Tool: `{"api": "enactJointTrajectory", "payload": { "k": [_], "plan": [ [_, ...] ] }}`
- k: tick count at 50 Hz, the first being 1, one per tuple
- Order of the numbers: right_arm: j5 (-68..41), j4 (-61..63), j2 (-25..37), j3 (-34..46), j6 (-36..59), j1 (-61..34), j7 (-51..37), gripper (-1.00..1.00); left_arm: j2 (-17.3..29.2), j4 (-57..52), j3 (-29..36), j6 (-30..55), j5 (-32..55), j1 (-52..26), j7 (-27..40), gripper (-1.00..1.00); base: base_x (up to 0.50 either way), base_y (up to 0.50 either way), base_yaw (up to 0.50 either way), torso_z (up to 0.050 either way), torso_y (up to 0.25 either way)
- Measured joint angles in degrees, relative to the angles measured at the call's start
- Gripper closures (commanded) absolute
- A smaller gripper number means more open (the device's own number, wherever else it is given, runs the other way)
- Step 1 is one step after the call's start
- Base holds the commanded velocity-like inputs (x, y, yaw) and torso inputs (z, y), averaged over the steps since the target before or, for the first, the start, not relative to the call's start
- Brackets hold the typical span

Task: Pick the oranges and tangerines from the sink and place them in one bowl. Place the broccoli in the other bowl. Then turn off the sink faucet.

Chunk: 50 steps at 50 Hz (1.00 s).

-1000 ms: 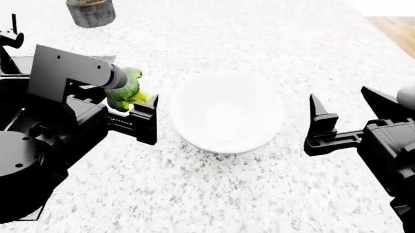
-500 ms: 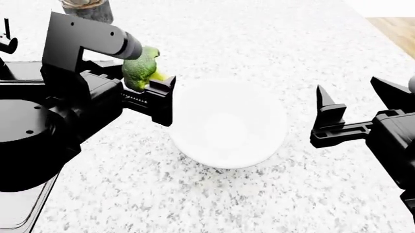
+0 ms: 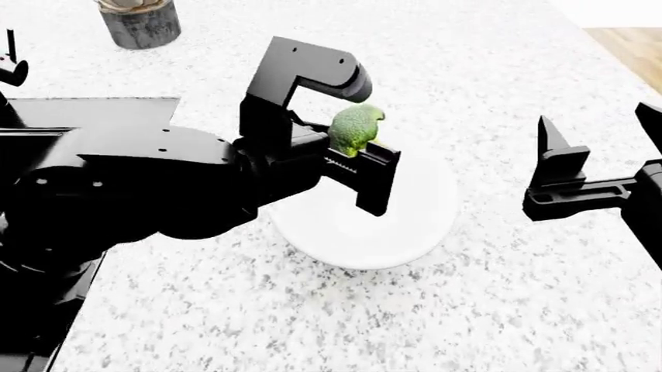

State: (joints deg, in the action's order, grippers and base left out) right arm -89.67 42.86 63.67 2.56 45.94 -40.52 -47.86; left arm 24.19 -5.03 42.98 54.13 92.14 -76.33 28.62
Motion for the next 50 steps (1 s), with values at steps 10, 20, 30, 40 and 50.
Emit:
{"api": "enactJointTrajectory", "payload": {
  "k": [10,20,30,40,50],
  "plan": [
    [-0.83,-0.06,0.41,-0.22,0.05,-0.11,-1.42,-1.00,-2.44,1.85,1.97,-0.34,-1.40,1.06,-1.97,1.00,0.00,0.00,0.00,0.000,0.000],
    [-3.08,0.55,1.79,-2.56,-0.47,1.64,-2.09,-1.00,-4.09,4.49,3.73,-1.04,-3.85,1.58,-3.95,1.00,0.00,0.00,0.00,0.000,0.001],
    [-6.01,1.83,3.98,-7.49,-1.40,5.91,-2.15,-1.00,-4.74,8.89,4.95,-1.89,-6.34,1.71,-6.47,1.00,0.00,0.00,0.00,0.000,0.000],
    [-6.61,2.09,4.32,-8.64,-1.48,7.13,-1.72,-1.00,-5.16,12.47,6.12,-2.47,-7.76,2.90,-8.68,1.00,0.00,0.00,0.00,0.000,0.001],
    [-6.62,2.30,4.03,-8.59,-1.40,7.47,-1.61,-1.00,-5.53,14.83,6.77,-2.58,-8.49,3.18,-10.19,1.00,0.00,0.00,0.00,0.000,0.000]
  ]
}}
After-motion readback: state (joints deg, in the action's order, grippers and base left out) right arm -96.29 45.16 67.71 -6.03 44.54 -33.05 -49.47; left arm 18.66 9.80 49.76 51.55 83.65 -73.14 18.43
